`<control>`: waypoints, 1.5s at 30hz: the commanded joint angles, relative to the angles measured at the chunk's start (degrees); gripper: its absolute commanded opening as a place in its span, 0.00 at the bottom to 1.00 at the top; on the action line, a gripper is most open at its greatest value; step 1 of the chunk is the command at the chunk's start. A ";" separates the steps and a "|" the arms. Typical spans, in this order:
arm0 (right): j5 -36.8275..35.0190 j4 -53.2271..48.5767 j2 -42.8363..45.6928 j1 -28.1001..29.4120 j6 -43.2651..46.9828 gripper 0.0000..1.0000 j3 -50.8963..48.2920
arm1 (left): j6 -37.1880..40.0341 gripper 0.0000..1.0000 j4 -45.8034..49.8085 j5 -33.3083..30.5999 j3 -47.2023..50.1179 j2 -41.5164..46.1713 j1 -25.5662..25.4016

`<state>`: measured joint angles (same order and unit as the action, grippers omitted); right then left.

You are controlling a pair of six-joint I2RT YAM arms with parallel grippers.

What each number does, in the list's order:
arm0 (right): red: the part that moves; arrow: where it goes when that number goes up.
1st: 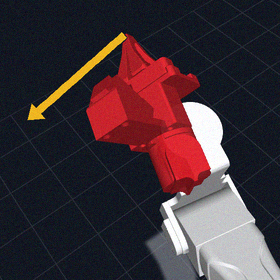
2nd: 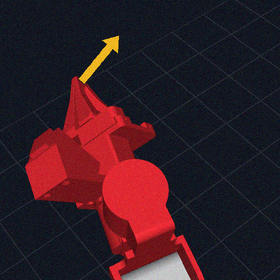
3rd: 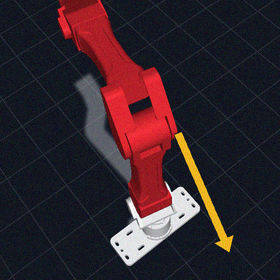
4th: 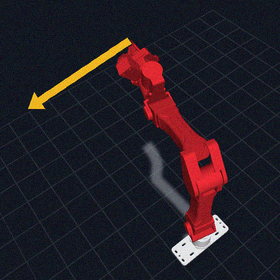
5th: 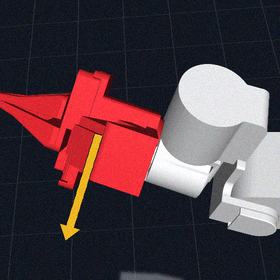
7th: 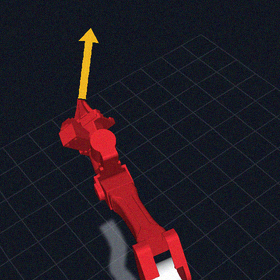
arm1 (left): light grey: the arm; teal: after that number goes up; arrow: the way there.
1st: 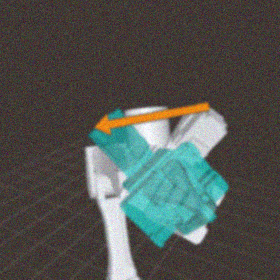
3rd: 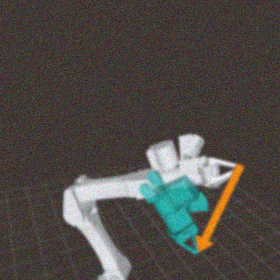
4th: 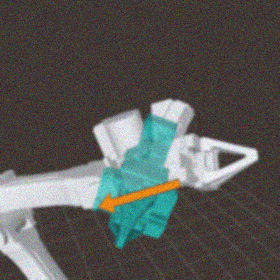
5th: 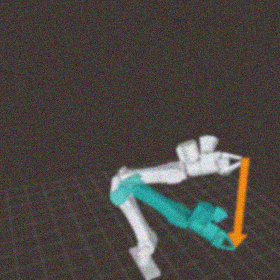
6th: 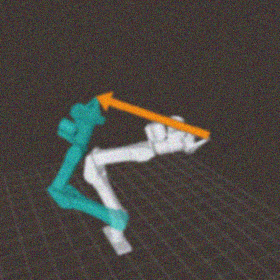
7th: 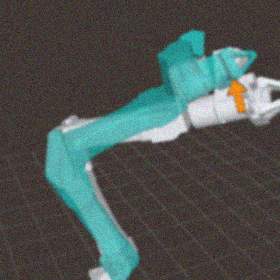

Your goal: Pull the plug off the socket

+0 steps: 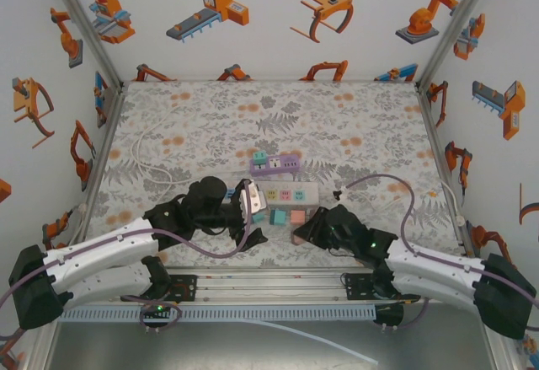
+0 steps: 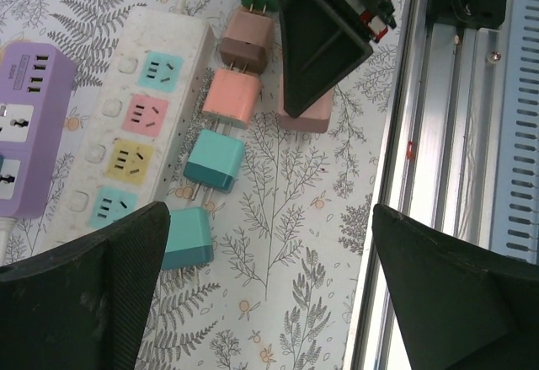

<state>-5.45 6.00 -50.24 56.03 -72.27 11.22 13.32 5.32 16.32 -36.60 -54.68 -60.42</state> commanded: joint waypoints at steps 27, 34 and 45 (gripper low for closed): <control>-18.36 -1.76 -0.73 9.52 -9.75 0.43 -3.08 | 0.73 0.97 -2.77 -5.27 2.43 2.74 -0.84; -19.02 -5.86 1.37 9.49 -9.51 0.47 -2.43 | 0.31 0.97 -1.93 -5.86 1.95 2.34 -0.84; -26.84 -16.27 11.78 9.39 3.86 0.56 4.50 | -0.67 0.97 -2.21 -12.41 1.93 3.03 -0.77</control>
<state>-26.13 -6.79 -41.19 65.12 -76.53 11.60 13.58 3.68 6.92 -34.11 -52.36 -60.84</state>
